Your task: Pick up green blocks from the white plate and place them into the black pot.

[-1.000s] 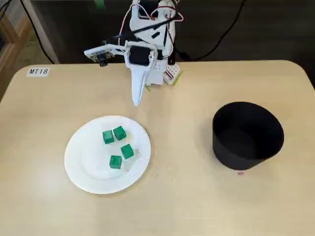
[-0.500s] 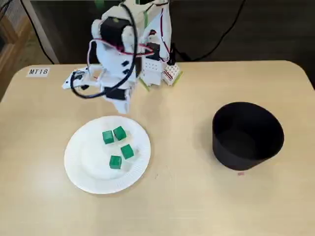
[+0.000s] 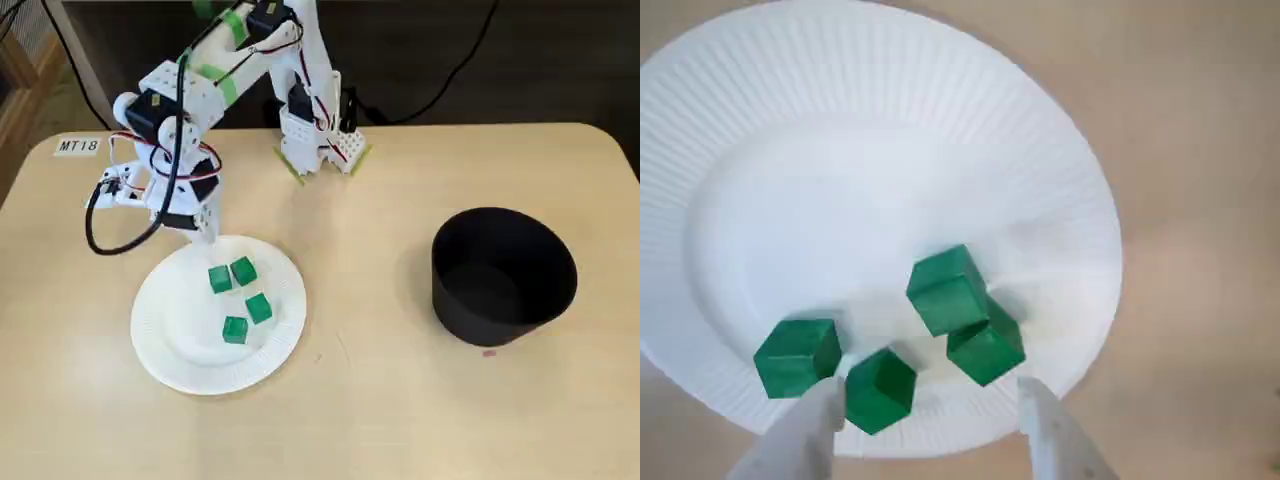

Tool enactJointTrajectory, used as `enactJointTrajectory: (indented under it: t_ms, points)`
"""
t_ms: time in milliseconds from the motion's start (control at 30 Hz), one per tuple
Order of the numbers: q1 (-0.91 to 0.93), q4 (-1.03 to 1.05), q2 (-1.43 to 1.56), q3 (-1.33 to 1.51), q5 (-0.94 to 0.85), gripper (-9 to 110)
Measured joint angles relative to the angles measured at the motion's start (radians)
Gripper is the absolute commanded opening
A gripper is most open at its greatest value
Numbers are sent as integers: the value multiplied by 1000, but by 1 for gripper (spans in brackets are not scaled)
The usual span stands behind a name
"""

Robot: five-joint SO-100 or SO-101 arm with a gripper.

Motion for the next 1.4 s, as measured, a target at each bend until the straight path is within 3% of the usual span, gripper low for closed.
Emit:
enactJointTrajectory:
  t_ms: [367, 1000, 1167, 1333, 1400]
  points:
    - [-167, -114, -40, -29, 173, 33]
    - [-187, -299, -224, -29, 258, 33]
    - [-186, -344, -249, -29, 273, 25]
    - [-186, -387, -281, -31, 316, -2]
    - [-186, -400, -287, -31, 339, -2]
